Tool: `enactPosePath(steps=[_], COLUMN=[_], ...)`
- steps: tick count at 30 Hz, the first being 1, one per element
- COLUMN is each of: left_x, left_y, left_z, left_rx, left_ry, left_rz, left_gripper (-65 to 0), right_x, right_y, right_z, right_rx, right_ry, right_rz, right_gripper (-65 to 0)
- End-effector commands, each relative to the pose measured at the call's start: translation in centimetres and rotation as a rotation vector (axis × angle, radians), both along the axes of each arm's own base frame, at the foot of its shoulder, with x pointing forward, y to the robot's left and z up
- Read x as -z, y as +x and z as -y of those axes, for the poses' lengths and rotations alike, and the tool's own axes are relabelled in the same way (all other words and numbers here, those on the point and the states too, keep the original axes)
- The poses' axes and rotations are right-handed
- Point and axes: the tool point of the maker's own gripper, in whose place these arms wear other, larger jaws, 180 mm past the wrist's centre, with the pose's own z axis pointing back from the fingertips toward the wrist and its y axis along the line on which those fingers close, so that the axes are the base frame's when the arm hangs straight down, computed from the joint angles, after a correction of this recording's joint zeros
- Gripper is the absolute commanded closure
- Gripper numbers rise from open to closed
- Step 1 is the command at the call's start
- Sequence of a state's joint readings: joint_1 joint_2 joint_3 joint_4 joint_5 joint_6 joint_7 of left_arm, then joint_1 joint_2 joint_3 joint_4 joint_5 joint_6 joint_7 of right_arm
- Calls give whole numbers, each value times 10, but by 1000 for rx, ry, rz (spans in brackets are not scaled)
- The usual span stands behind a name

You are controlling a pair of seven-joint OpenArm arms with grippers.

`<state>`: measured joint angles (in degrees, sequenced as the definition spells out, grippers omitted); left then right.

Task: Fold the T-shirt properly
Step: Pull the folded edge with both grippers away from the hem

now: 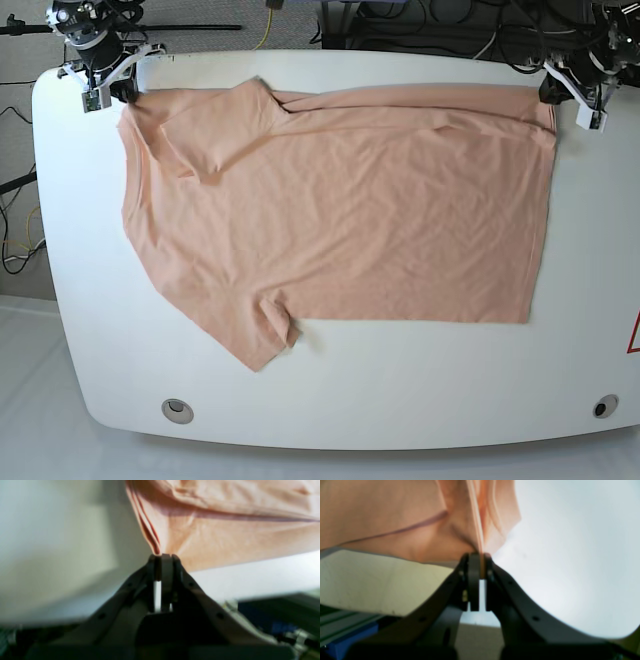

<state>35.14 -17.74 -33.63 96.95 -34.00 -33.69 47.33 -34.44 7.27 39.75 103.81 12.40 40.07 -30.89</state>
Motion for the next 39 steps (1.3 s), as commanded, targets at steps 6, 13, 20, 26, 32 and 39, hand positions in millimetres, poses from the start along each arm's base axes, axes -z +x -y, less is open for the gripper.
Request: enactPosePath(steps=[6, 13, 20, 26, 32, 39], left_x=[-7, -5, -4, -3, -2, -2], left_y=[-10, -15, -14, -23, -26, -24], left_z=[-5, -6, -6, -5, -6, -7], left_rx=[4, 4, 13, 13, 14, 18], left_ry=[15, 17, 19, 24, 28, 32], left_rz=[-6, -17, -18, -38, -48, -51], left_gripper=[0, 0, 0, 0, 0, 0], right_x=[-6, -5, -9, -6, -5, -5], right_y=[3, 4, 11, 4, 1, -3], right_z=[12, 15, 16, 16, 15, 12], right_rx=[7, 6, 1, 0, 0, -5], right_ry=[-22, -31, -45, -41, -39, -38], right_rz=[20, 17, 32, 11, 3, -4], right_gripper=[0, 0, 0, 0, 0, 0])
